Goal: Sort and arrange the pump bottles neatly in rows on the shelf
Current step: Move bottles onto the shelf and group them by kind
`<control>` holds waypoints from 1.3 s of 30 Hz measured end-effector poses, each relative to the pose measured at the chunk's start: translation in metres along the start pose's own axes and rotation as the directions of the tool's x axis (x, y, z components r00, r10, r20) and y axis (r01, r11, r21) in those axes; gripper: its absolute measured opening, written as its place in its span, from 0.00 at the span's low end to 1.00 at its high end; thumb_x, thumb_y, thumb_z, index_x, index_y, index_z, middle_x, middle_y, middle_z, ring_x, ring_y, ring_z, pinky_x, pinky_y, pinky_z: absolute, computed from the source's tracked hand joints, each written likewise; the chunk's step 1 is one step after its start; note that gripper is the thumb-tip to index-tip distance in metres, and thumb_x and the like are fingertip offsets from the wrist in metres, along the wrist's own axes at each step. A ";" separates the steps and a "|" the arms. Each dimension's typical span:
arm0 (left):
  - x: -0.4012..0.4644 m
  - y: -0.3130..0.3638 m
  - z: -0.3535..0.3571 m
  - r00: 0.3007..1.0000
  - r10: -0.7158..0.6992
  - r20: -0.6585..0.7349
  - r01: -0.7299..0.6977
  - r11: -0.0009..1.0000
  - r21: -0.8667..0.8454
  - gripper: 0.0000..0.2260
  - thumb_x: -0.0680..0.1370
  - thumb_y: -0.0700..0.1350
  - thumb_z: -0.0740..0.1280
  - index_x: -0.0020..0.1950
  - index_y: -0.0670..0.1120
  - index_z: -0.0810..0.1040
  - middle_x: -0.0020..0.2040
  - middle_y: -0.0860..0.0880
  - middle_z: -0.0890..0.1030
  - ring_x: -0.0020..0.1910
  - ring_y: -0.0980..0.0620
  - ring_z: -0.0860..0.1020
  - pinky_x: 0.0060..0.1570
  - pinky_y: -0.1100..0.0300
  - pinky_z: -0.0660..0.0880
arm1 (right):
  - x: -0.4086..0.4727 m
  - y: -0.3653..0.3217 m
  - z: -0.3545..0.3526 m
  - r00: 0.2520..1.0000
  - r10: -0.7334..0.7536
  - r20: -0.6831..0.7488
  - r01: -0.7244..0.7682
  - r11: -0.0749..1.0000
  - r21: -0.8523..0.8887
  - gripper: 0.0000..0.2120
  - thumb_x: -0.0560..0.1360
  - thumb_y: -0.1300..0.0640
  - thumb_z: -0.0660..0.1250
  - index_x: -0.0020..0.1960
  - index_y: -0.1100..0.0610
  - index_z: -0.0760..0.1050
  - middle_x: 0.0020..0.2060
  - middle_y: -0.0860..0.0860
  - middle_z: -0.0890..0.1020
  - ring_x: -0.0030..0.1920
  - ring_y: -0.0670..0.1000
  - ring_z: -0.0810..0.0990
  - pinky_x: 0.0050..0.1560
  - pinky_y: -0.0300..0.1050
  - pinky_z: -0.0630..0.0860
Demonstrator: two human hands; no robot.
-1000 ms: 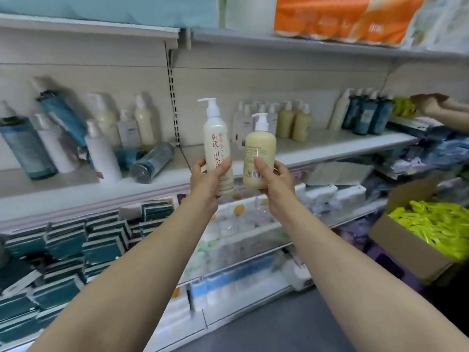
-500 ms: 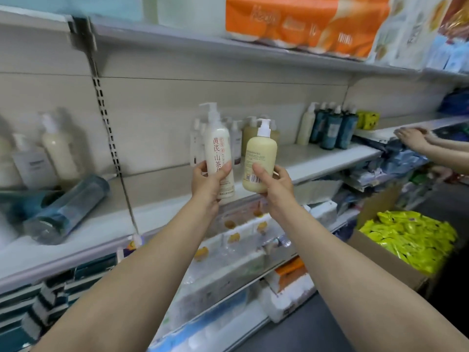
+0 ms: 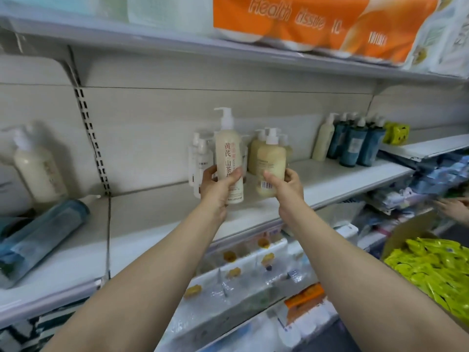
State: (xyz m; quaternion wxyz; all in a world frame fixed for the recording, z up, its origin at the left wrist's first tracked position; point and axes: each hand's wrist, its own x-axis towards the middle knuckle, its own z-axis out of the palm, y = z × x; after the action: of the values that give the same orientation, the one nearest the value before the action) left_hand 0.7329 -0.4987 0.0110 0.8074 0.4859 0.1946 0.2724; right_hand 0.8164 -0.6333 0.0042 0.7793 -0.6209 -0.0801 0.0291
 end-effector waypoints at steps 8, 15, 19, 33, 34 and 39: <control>0.029 -0.003 0.022 0.993 0.072 -0.097 -0.075 0.997 -0.023 0.28 0.69 0.42 0.80 0.64 0.51 0.72 0.55 0.50 0.82 0.54 0.46 0.82 0.58 0.41 0.79 | 0.062 0.008 0.000 0.996 0.050 0.076 -0.043 0.994 -0.097 0.23 0.70 0.53 0.79 0.62 0.51 0.74 0.54 0.49 0.83 0.52 0.51 0.82 0.51 0.45 0.78; 0.041 -0.018 0.048 0.980 0.126 -0.153 -0.129 0.992 -0.011 0.27 0.70 0.43 0.79 0.65 0.50 0.71 0.55 0.49 0.82 0.54 0.47 0.82 0.56 0.41 0.80 | 0.108 0.029 -0.005 0.988 0.062 0.138 -0.042 0.988 -0.148 0.31 0.68 0.52 0.81 0.68 0.54 0.75 0.58 0.52 0.83 0.57 0.56 0.82 0.62 0.58 0.78; 0.044 -0.027 0.059 0.969 0.156 -0.192 -0.164 0.986 -0.025 0.26 0.70 0.42 0.79 0.63 0.51 0.71 0.56 0.48 0.82 0.54 0.47 0.82 0.56 0.40 0.79 | 0.126 0.038 -0.011 0.977 0.121 0.175 -0.089 0.979 -0.185 0.31 0.70 0.54 0.80 0.70 0.56 0.74 0.61 0.54 0.82 0.59 0.57 0.80 0.64 0.57 0.77; 0.039 -0.053 0.094 0.930 0.215 -0.298 -0.233 0.972 -0.023 0.25 0.69 0.43 0.80 0.62 0.51 0.72 0.58 0.48 0.82 0.56 0.46 0.82 0.59 0.40 0.77 | 0.134 0.027 -0.032 0.987 0.108 0.118 -0.084 0.977 -0.196 0.26 0.70 0.45 0.77 0.62 0.56 0.75 0.58 0.53 0.82 0.55 0.56 0.81 0.59 0.50 0.78; 0.038 -0.054 0.097 0.934 0.209 -0.289 -0.225 0.974 -0.025 0.24 0.70 0.43 0.79 0.61 0.52 0.72 0.58 0.48 0.82 0.56 0.47 0.82 0.60 0.40 0.77 | 0.133 0.024 -0.034 0.992 0.096 0.084 -0.078 0.978 -0.196 0.25 0.71 0.44 0.76 0.61 0.56 0.75 0.58 0.53 0.81 0.55 0.56 0.80 0.58 0.50 0.77; 0.034 -0.054 0.113 0.958 0.189 -0.215 -0.199 0.980 -0.027 0.26 0.70 0.43 0.79 0.63 0.51 0.71 0.57 0.47 0.82 0.55 0.45 0.82 0.57 0.40 0.79 | 0.118 -0.001 -0.042 0.999 -0.009 0.054 0.015 0.993 -0.121 0.16 0.73 0.48 0.70 0.59 0.50 0.76 0.57 0.50 0.81 0.57 0.55 0.80 0.61 0.51 0.77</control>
State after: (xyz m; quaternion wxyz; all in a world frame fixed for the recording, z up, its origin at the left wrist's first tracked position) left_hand 0.8385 -0.5744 0.0124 0.7630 0.4512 0.2242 0.4050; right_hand 0.9398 -0.6564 0.0068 0.7379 -0.6655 -0.1061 0.0359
